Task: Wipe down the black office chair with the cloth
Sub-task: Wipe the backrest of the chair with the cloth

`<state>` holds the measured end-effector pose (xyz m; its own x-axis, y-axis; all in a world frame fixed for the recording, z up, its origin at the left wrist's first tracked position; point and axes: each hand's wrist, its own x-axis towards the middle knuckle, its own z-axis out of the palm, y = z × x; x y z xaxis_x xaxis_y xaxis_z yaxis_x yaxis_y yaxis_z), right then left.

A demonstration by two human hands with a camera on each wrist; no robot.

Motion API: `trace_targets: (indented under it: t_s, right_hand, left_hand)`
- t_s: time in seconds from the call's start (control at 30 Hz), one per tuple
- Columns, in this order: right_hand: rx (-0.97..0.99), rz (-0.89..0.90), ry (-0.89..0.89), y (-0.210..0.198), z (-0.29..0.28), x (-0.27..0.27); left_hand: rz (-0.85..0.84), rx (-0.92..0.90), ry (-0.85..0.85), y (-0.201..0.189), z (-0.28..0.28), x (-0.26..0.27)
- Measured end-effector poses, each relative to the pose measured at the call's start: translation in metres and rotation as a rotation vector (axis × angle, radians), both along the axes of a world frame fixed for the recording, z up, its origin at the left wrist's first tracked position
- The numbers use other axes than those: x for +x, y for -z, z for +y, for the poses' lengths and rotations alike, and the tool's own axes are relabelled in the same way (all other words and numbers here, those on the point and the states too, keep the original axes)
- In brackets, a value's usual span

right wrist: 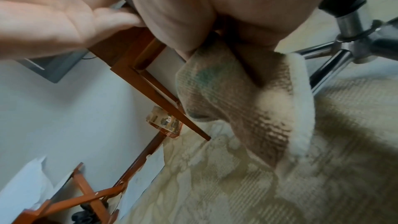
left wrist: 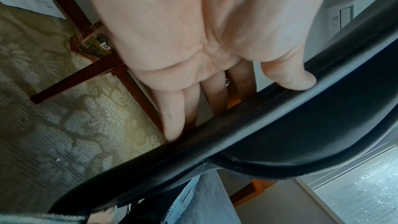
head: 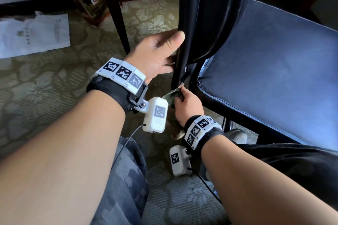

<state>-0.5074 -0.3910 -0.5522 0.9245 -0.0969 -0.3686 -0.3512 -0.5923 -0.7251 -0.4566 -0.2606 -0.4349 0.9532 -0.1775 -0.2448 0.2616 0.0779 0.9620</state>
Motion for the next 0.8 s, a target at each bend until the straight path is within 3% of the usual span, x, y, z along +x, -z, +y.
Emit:
trace_targets:
  t_s: [0.23,0.47,0.63,0.8]
  right_hand:
    - [0.159,-0.097,0.280,-0.016,-0.008,-0.010]
    - [0.313,-0.324,0.416,-0.050,-0.016,-0.006]
    - [0.371,-0.406,0.421,-0.046,-0.014,0.008]
    - [0.384,-0.343,0.344,-0.032,-0.004,0.022]
  left_hand:
    - [0.001,0.030,-0.015,-0.004,0.002,0.001]
    - [-0.027,0.006,-0.030,0.000,-0.001,0.000]
    - [-0.017,-0.003,-0.037,0.000,0.000,0.001]
    - [-0.006,-0.042,-0.034,0.002,0.001,0.002]
